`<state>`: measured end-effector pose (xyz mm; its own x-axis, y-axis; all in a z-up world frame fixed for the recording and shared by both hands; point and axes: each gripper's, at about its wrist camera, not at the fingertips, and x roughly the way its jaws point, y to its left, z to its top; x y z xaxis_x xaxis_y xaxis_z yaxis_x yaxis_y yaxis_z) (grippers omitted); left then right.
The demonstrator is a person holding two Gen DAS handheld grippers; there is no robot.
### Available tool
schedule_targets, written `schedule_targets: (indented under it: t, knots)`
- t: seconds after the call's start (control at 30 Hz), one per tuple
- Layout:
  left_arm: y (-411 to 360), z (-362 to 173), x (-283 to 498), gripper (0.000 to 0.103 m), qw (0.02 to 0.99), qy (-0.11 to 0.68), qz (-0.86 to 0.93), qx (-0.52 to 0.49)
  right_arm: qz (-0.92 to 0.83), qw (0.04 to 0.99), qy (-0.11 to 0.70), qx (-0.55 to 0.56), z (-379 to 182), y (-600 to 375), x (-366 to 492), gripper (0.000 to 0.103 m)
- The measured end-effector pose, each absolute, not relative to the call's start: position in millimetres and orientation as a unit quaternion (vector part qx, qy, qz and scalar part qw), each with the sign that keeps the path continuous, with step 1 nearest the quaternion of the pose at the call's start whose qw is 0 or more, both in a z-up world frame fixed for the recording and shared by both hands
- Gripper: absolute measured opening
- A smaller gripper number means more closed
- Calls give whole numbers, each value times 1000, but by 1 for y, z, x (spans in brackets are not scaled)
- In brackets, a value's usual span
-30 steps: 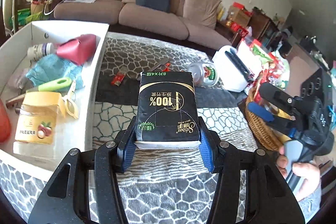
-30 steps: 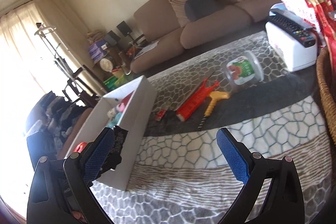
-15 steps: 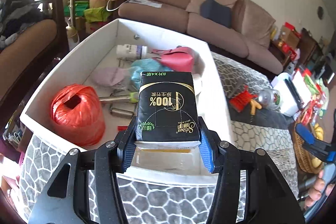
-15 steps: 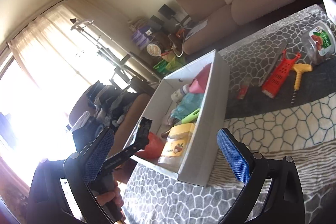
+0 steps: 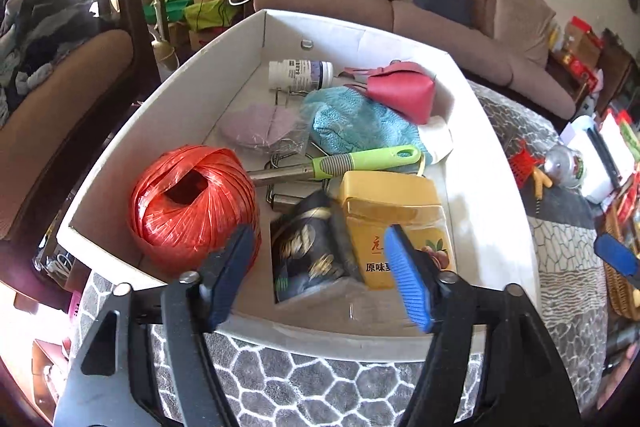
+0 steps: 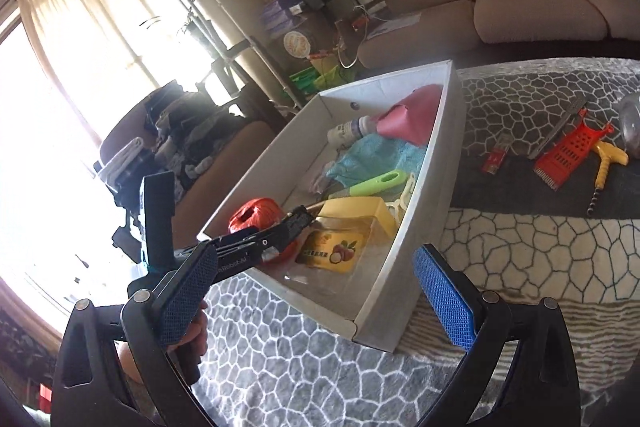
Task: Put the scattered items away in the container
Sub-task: 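Carry the black tissue pack over the box and release it inside, then withdraw the left tool from the box back over the table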
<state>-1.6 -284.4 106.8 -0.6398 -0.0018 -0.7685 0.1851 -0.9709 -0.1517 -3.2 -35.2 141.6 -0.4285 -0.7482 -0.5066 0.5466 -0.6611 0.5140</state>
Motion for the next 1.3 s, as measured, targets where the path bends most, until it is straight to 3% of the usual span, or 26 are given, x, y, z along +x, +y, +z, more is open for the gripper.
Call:
schedule_targets:
  t: [0.27,0.83,1.13,1.17,1.2,1.3]
  knots:
    - [-315,132,14,75,71,166,-909,375,-839,386,-117,365,138,-47,-1,101]
    - [-284,135,14,75,55,117,-912,389,-856,387,-6,343,134,-95,18,101]
    - [-268,141,12,75,41,115,-915,383,-859,382,-3,340,132,-88,18,101]
    - [-263,142,10,78,33,117,-916,383,-861,376,-7,342,131,-83,15,101]
    - [-256,143,9,89,24,116,-917,381,-864,369,-13,343,131,-75,11,101]
    - [-230,147,6,94,-3,102,-922,374,-874,340,-35,345,131,-46,-3,101]
